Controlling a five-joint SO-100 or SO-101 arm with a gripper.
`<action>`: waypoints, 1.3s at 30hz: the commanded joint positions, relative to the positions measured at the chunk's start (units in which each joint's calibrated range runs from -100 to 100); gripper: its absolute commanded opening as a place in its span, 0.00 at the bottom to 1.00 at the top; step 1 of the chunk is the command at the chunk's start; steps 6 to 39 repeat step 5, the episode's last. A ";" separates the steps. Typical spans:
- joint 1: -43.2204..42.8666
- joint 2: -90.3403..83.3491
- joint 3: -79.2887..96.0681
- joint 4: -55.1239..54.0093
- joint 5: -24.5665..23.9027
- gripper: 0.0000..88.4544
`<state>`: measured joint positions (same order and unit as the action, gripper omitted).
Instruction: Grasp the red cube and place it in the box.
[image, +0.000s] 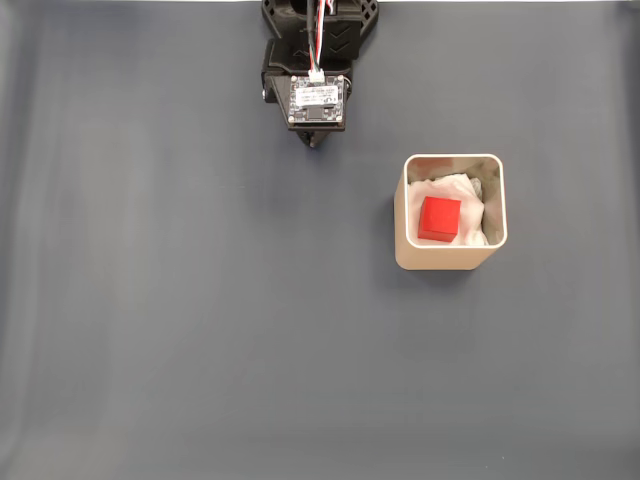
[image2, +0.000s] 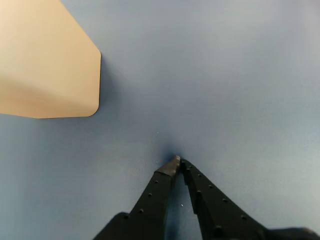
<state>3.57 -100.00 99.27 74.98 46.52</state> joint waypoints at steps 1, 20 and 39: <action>0.65 0.09 0.55 1.22 0.20 0.01; 0.65 0.09 0.55 1.22 0.20 0.01; 0.65 0.09 0.55 1.22 0.20 0.01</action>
